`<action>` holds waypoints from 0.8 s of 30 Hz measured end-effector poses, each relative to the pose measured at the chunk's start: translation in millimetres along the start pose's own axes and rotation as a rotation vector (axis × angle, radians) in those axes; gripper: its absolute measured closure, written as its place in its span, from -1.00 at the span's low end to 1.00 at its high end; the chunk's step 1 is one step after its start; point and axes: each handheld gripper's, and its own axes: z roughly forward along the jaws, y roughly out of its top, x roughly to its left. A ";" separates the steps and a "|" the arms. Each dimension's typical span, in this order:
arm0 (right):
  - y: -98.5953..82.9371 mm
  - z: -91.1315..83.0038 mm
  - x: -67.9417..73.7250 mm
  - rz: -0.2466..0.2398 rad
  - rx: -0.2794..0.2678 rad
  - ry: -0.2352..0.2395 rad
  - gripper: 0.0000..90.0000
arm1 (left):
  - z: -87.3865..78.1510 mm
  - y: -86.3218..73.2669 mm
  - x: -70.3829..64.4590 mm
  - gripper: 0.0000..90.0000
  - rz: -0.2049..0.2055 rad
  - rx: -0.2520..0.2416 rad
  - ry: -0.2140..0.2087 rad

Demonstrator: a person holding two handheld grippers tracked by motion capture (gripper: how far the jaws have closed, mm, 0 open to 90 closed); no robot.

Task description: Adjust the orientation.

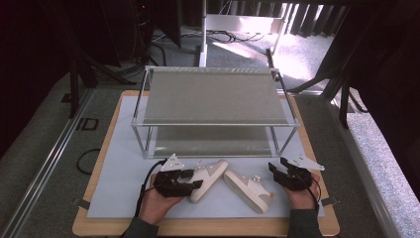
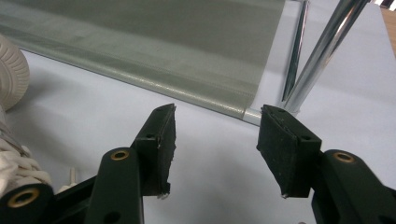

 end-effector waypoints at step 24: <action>0.7 -3.3 0.7 -0.020 -0.014 -0.010 0.01 | -11.2 -9.7 -21.6 0.23 -0.045 -0.017 0.096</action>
